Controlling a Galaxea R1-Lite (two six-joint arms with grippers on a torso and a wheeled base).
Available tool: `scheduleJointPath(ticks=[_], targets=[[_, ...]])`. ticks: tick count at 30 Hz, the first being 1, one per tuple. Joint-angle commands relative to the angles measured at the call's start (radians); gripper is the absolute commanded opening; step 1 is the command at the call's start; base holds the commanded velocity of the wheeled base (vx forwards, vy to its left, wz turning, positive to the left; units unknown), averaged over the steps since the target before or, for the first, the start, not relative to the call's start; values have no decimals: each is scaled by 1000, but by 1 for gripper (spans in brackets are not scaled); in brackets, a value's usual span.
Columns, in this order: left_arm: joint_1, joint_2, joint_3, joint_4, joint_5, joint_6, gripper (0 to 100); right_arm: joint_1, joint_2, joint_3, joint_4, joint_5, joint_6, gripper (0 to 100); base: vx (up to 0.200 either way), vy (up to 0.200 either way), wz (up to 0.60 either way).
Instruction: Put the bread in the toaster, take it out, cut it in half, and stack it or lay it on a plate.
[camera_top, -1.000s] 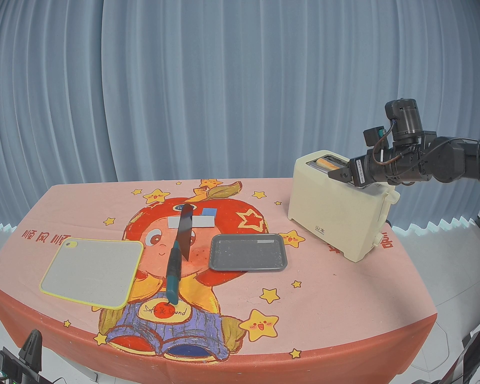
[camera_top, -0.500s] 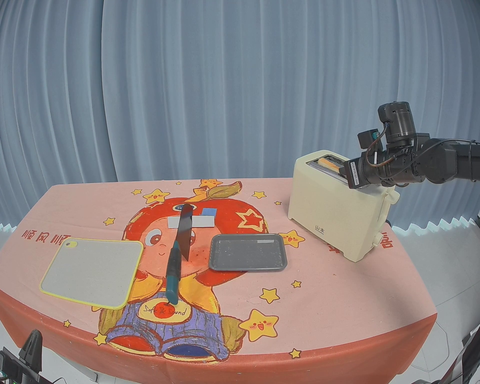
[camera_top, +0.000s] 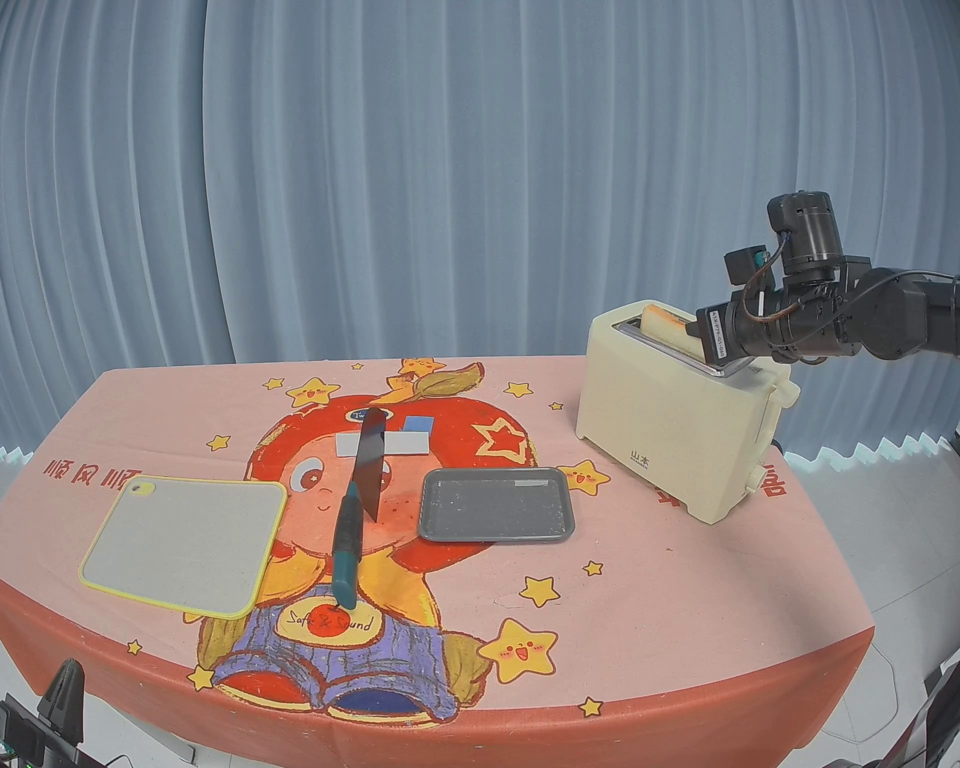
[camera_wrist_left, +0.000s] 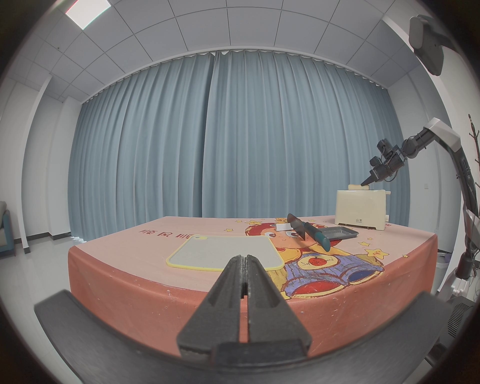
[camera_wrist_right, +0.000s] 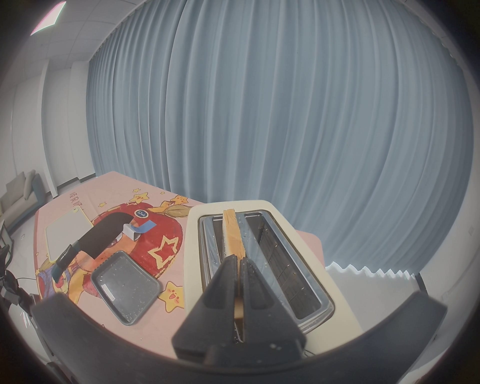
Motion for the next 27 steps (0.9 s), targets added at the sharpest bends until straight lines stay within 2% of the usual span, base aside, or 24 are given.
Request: scheduleJointPath(ticks=[1,16,27], targets=[[0,-4,18,0,0,0,0,1,-31,0,0,0,0,0,0,0,0],[0,-4,18,0,0,0,0,20,-149,0,0,0,-3,0,0,0,0],[0,-5,18,0,0,0,0,62,-225,28,1,0,-6,0,0,0,0]])
